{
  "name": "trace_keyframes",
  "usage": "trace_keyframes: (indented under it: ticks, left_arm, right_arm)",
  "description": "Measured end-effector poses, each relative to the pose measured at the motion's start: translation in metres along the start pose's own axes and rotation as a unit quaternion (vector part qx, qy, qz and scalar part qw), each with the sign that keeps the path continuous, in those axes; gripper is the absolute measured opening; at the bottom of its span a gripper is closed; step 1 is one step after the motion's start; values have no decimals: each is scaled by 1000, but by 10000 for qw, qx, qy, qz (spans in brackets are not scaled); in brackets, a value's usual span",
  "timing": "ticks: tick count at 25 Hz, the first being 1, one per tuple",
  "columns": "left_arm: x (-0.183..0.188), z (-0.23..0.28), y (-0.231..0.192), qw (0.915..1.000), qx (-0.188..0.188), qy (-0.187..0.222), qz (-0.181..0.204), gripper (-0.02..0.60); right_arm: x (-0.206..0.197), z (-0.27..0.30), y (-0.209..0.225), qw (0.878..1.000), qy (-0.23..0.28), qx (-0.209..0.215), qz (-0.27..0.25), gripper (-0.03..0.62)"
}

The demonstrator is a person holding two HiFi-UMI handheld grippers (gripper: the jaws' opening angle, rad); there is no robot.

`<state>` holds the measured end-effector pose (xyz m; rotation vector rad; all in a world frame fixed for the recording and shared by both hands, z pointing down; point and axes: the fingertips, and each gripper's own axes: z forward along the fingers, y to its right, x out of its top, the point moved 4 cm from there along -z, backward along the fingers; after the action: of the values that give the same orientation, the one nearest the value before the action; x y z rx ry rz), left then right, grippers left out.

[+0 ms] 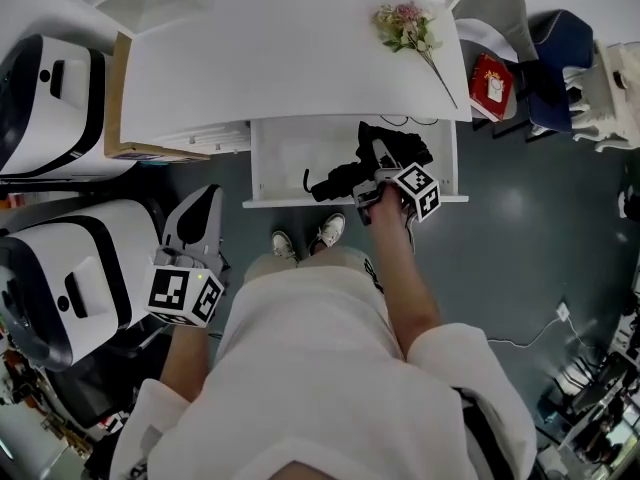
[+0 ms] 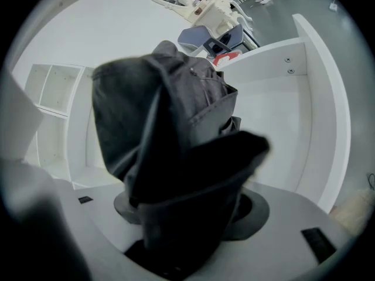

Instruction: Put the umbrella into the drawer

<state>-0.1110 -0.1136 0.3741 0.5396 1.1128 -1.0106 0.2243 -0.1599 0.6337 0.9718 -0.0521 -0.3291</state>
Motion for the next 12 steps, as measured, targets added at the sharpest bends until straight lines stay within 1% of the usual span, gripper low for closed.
trace_keyframes:
  ticks: [12]
  left_arm:
    - [-6, -7, -4, 9992, 347, -95, -149, 14]
  right_arm:
    - [2, 33, 14, 9994, -167, -266, 126, 281]
